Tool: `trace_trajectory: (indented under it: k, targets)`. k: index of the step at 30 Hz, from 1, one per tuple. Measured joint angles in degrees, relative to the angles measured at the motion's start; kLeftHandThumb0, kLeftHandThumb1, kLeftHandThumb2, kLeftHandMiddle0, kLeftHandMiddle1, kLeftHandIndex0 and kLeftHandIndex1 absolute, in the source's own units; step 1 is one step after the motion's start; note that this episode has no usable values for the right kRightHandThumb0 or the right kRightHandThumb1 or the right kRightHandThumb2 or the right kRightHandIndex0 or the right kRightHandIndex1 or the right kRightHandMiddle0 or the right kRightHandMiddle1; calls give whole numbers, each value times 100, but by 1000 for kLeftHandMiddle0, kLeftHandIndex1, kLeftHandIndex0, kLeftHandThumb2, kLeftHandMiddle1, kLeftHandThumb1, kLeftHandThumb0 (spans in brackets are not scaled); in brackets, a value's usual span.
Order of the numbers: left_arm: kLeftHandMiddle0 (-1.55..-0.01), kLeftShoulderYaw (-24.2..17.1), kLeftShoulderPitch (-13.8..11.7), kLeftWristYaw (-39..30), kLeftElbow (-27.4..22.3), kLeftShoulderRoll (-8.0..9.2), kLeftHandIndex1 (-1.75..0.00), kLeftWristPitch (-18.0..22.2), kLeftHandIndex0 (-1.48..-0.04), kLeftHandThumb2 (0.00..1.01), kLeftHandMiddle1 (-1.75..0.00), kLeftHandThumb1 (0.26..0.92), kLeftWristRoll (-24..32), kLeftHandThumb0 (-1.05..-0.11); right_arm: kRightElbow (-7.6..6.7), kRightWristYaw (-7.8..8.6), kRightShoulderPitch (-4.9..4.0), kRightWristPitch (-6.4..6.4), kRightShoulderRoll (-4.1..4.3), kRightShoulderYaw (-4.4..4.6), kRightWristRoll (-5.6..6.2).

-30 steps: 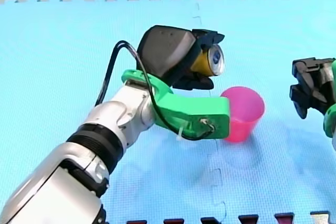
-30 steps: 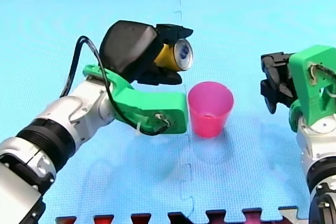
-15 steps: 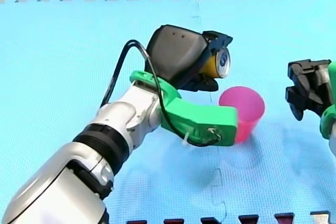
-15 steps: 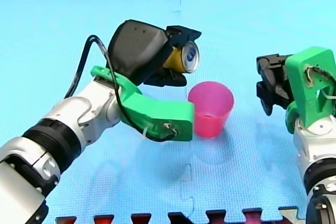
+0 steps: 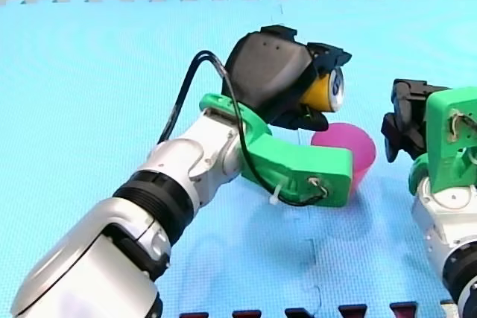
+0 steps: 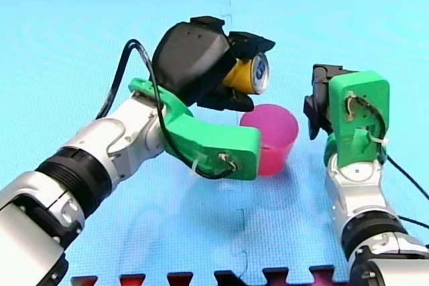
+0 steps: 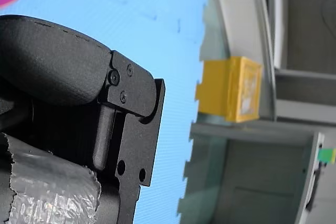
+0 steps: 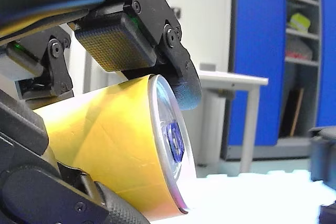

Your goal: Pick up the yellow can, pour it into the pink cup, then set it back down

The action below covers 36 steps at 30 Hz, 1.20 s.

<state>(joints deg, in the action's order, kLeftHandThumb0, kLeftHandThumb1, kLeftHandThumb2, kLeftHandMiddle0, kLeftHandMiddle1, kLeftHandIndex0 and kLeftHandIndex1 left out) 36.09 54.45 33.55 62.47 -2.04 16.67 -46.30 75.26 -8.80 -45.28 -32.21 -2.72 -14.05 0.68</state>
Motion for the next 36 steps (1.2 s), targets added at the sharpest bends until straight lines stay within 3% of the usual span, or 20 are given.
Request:
trace_trajectory:
  k: [1,2,4,11,14,21,25,27,29,32,34,36]
  targets:
    - [-767,39,7,17,-11,17,-7,-2,-1105,0,-1415,878,-64,-410,-6,145,-38,75,-21,-125,178]
    - [-765,71,13,39,-19,28,-8,-10,-1108,0,-1420,877,-100,-409,-9,231,-59,127,-27,-193,282]
    - [-761,141,39,105,-35,52,-11,-60,-1115,0,-1428,877,-218,-407,-13,359,-102,233,-22,-298,415]
    - [-739,267,57,332,-44,53,-35,-176,-1168,0,-1496,877,-350,-402,-18,454,-208,546,155,-316,450]
    - [-729,272,55,470,-23,46,-46,-153,-1184,0,-1526,878,-358,-400,-19,460,-254,675,190,-336,479]
    - [-711,157,33,456,-12,77,-61,-63,-1193,0,-1561,879,-179,-404,-42,-9,-302,823,119,-311,448]
    - [-705,-74,-44,440,-15,124,-79,-8,-1202,1,-1564,881,76,-402,-54,-148,-302,846,103,-252,379]
    - [-734,-206,-117,471,-8,163,-69,94,-1159,1,-1471,883,222,-399,-51,65,-294,899,241,-96,194]
    - [-775,-245,-172,475,20,201,-47,158,-1125,0,-1352,883,269,-397,-34,432,-275,899,452,45,5]
    - [-894,-343,-278,498,31,243,-31,304,-1145,1,-1117,879,382,-409,13,960,-233,881,735,189,-198]
    - [-978,-550,-432,663,-28,288,-22,556,-1171,4,-973,868,610,-412,58,1301,-177,773,902,279,-331]
    - [-1020,-732,-575,926,-101,348,-20,750,-1186,2,-927,866,748,-415,85,1462,-113,684,1007,324,-395]
